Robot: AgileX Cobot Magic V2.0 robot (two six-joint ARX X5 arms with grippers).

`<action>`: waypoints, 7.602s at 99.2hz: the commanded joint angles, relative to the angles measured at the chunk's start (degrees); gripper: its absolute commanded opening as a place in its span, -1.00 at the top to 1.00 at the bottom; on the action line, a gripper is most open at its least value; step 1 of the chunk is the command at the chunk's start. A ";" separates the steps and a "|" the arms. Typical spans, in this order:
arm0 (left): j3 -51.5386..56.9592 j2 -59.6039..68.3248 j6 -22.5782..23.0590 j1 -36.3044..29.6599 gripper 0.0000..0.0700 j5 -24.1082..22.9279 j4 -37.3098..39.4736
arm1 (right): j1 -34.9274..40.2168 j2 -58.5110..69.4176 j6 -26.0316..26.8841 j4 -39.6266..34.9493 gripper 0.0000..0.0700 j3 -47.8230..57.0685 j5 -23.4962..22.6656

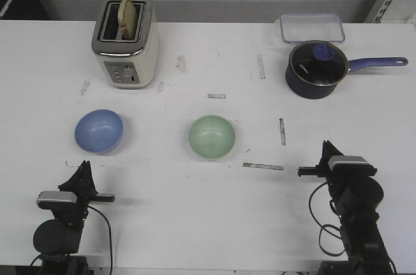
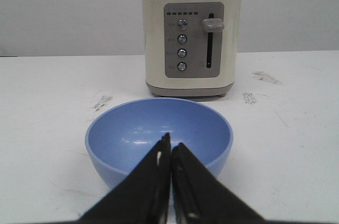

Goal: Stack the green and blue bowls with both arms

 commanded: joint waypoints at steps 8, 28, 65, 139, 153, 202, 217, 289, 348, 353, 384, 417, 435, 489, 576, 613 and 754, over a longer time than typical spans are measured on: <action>-1.25 -0.11 -0.09 0.11 1.00 -0.07 0.76 | 0.04 -5.68 -0.46 -1.92 0.97 -1.42 0.00; -1.25 -0.11 -0.09 0.11 1.00 -0.07 0.76 | 0.04 -13.05 -0.46 -1.88 0.97 -1.42 0.00; -1.25 -0.11 -0.09 0.11 1.00 -0.09 0.76 | 0.00 -22.29 -0.46 -0.31 0.97 -1.42 0.02; -1.25 -0.11 -0.11 0.11 1.00 -0.07 1.62 | 0.00 -23.87 -0.46 -0.24 0.97 -1.42 0.02; -1.25 -0.11 -1.31 0.11 1.00 -0.22 3.19 | 0.00 -23.87 -0.46 -0.26 0.97 -1.42 0.02; 13.64 9.66 0.50 0.11 1.00 -4.42 -1.38 | 0.00 -23.87 -0.46 -0.26 0.97 -1.42 0.02; 21.38 17.57 3.15 0.11 1.00 -4.42 -4.55 | 0.00 -23.87 -0.46 -0.24 0.97 -1.42 0.02; 50.21 57.88 -1.75 0.11 1.00 -4.37 -27.10 | 0.00 -23.87 -0.46 -0.26 0.97 -1.42 0.02; 64.02 71.84 -9.38 6.86 1.00 -1.60 -44.41 | 0.00 -23.87 -0.46 -0.26 0.97 -1.42 0.02; 65.92 73.53 -11.15 8.61 1.00 1.66 -46.58 | 0.00 -23.87 -0.46 -0.26 0.97 -1.42 0.02; 74.53 82.29 -12.55 18.69 0.02 13.27 -53.81 | 0.00 -23.87 -0.46 -0.26 0.97 -1.42 0.02; 74.53 89.07 -11.67 20.87 -0.08 13.31 -54.29 | 0.00 -23.87 -0.46 -0.26 0.97 -1.42 0.02; 74.53 93.02 -10.56 19.58 -0.05 14.62 -53.90 | 0.00 -23.87 -0.46 -0.26 0.97 -1.42 0.02; 74.73 97.90 -9.99 17.44 1.00 14.60 -53.55 | 0.00 -23.87 -0.46 -0.26 0.97 -1.42 0.02; 91.51 98.84 -21.40 -10.56 1.00 21.16 -53.35 | 0.00 -23.87 -0.46 -0.26 0.97 -1.42 0.02; 91.49 102.22 -21.38 -22.88 1.00 23.80 -46.60 | 0.00 -23.87 -0.46 -0.26 0.97 -1.42 0.02; 91.25 99.86 -10.40 -24.83 0.17 23.71 -43.98 | 0.00 -23.87 -0.46 -0.24 0.97 -1.42 0.02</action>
